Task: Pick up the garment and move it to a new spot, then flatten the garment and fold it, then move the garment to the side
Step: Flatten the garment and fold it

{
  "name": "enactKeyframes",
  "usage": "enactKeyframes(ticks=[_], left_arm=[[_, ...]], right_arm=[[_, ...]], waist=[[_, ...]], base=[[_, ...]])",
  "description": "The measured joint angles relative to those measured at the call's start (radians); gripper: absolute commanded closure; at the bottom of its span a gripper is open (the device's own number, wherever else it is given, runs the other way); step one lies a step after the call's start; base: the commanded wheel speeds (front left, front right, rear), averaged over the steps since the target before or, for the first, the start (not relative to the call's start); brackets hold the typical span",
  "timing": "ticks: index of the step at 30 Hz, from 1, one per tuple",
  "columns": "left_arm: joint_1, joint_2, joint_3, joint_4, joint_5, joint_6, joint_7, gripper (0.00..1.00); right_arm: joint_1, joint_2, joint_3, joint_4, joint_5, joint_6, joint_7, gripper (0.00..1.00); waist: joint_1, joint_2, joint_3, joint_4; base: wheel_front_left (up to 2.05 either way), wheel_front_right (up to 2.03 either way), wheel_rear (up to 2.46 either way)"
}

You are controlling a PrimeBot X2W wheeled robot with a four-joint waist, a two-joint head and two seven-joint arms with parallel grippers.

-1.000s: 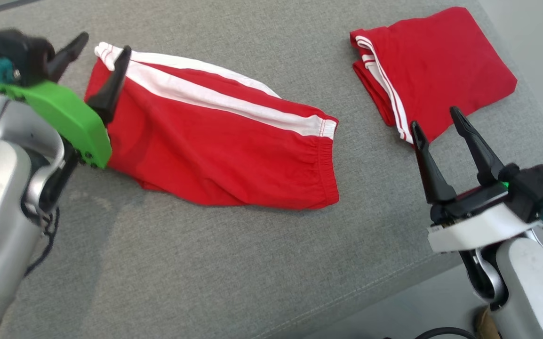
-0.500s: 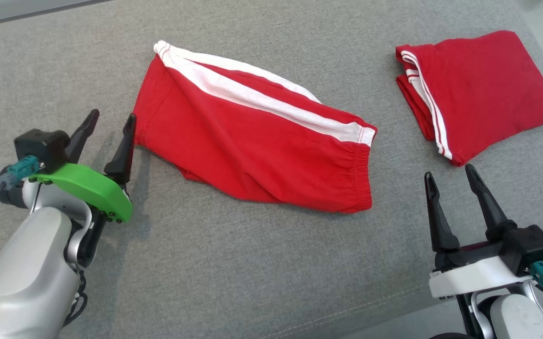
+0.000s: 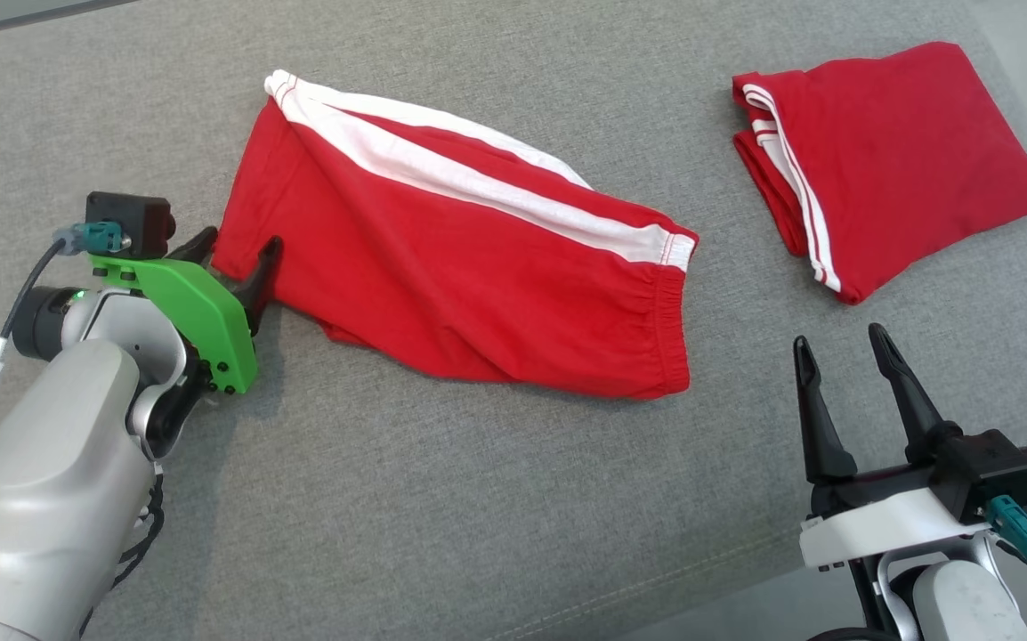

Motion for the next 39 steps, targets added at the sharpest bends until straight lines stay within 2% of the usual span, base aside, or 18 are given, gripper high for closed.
enactKeyframes(ticks=[6,7,8,12,16,19,26,30,36,37,39], left_arm=[[-0.045,0.007,-0.046,0.040,-0.051,-0.003,0.169,0.00],[-0.048,0.008,-0.056,0.033,-0.058,-0.003,0.184,0.56],[-0.049,0.013,-0.064,0.018,-0.070,-0.003,0.191,1.00],[-0.035,0.023,-0.100,-0.051,-0.131,-0.004,0.210,1.00],[-0.006,0.055,-0.101,-0.080,-0.143,-0.004,0.153,1.00],[0.032,0.061,-0.096,-0.115,-0.126,0.030,0.098,1.00],[0.179,0.059,-0.074,-0.272,-0.137,0.159,0.023,1.00],[0.277,0.066,-0.055,-0.395,-0.142,0.255,-0.018,1.00],[0.465,0.038,-0.022,-0.602,-0.207,0.375,-0.075,1.00],[0.523,0.033,-0.014,-0.656,-0.217,0.413,-0.096,1.00],[0.569,0.030,-0.014,-0.700,-0.226,0.437,-0.107,1.00]], right_arm=[[0.001,0.009,0.011,0.011,0.007,0.000,0.000,0.00],[0.001,0.009,0.013,0.012,0.008,0.000,0.000,0.00],[0.001,0.010,0.012,0.013,0.008,0.000,0.000,0.00],[0.002,0.014,0.009,0.016,0.014,0.000,0.000,0.00],[0.018,0.015,-0.001,0.019,0.014,0.000,0.000,0.00],[0.039,0.015,-0.015,0.021,0.014,0.000,0.000,0.00],[0.059,0.016,-0.009,0.030,0.015,0.000,0.000,0.00],[0.060,0.013,0.000,0.036,0.014,0.000,0.000,0.00],[0.065,-0.005,0.003,0.051,0.015,0.000,-0.001,0.00],[0.069,-0.010,0.003,0.054,0.016,0.000,-0.001,0.00],[0.071,-0.015,0.003,0.056,0.016,0.000,-0.001,0.00]], waist=[[0.0000,0.0000,-0.002,-0.026],[0.0000,0.0000,-0.002,-0.030],[0.0000,0.0000,-0.001,-0.033],[0.0000,0.0000,-0.004,-0.038],[0.0000,0.0000,-0.018,-0.031],[0.0000,0.0000,-0.031,-0.014],[0.0000,0.0000,-0.064,0.057],[0.0000,0.0000,-0.078,0.107],[0.0000,0.0000,-0.093,0.180],[0.0000,0.0000,-0.098,0.201],[0.0000,0.0000,-0.103,0.221]], base=[[0.00,0.00,0.00],[0.00,0.00,0.00],[0.00,0.00,0.00],[0.00,0.00,0.00],[0.00,0.00,0.00],[0.00,0.00,0.00],[0.00,0.00,0.00],[0.00,0.00,0.00],[0.00,0.00,0.00],[0.00,0.00,0.00],[0.00,0.00,0.00]])
